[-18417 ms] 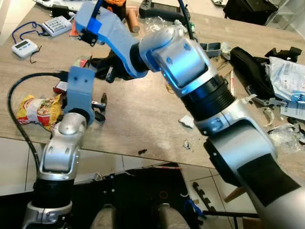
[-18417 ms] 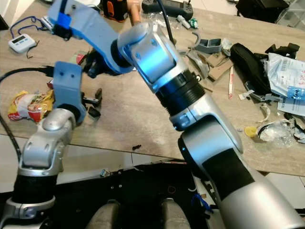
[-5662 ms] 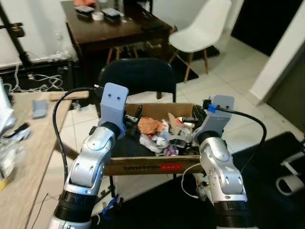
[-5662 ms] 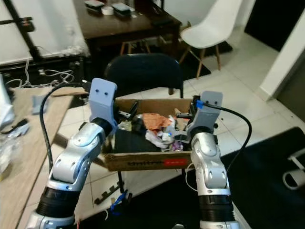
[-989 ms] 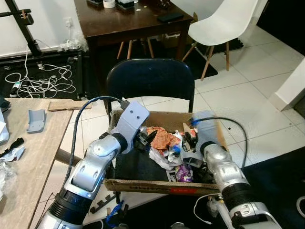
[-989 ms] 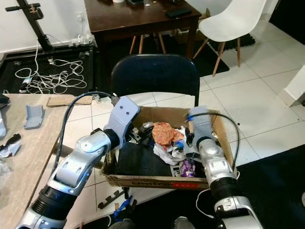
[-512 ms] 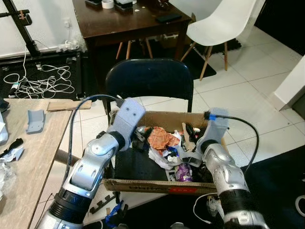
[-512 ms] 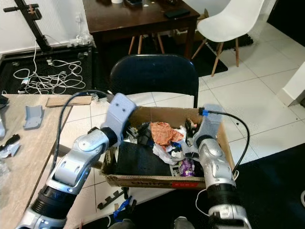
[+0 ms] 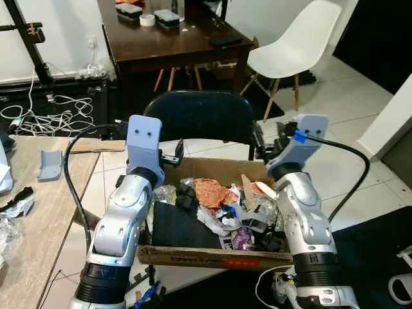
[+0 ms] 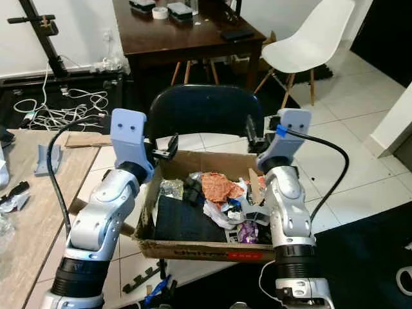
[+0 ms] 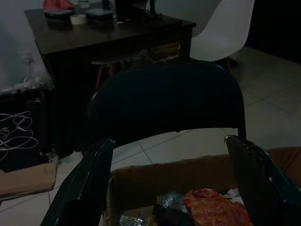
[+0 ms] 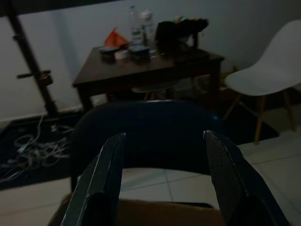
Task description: Picking trash to rubbish bin
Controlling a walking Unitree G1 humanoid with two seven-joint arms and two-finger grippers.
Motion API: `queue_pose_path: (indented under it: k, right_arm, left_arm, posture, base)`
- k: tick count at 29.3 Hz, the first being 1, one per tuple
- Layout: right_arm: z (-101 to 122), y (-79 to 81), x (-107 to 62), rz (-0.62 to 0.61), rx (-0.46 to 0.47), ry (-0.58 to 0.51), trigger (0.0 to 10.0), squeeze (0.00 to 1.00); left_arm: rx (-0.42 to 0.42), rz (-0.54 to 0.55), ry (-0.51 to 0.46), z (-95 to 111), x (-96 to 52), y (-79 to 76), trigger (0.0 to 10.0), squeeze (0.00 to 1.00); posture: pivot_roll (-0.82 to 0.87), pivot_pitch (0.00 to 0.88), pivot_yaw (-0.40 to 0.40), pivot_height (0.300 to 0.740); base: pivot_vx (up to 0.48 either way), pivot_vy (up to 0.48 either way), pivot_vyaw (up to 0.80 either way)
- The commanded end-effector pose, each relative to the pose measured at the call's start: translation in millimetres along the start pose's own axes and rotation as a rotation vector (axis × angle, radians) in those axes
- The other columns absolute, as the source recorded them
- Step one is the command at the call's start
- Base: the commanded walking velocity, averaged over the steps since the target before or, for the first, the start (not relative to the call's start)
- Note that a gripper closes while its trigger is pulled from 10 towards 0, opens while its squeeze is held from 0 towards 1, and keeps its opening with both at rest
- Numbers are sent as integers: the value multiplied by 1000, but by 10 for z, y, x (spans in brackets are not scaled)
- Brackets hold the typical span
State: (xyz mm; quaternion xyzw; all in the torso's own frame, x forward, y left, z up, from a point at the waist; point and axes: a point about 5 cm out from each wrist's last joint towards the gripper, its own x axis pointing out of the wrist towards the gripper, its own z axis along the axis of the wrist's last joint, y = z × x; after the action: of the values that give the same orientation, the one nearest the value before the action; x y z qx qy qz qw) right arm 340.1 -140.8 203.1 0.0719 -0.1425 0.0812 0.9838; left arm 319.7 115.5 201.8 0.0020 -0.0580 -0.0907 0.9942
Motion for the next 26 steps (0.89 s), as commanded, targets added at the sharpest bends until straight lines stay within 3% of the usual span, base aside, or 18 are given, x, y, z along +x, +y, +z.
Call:
queue_pose_path:
  k: [1, 9, 17, 26]
  right_arm:
    - [8, 46, -16, 22, 9, 4, 10000, 0]
    - [-47, 154, -17, 66, 20, 7, 10000, 0]
    - [-73, 234, -29, 116, 53, 2, 10000, 0]
    - [-130, 281, -48, 136, 78, 26, 10000, 0]
  left_arm:
    - [-23, 8, 11, -39, -3, -3, 10000, 0]
    - [-28, 21, -4, -19, -25, -3, 10000, 0]
    - [-10, -46, -18, 9, -42, -145, 10000, 0]
    - [0, -47, -23, 34, -50, -142, 10000, 0]
  posture:
    - [135, 68, -15, 740]
    - [142, 71, -19, 740]
    - [149, 81, -10, 740]
    - [166, 85, -14, 740]
  base:
    - [0, 0, 0]
    - [0, 0, 0]
    - [0, 0, 0]
    - [-365, 0, 0]
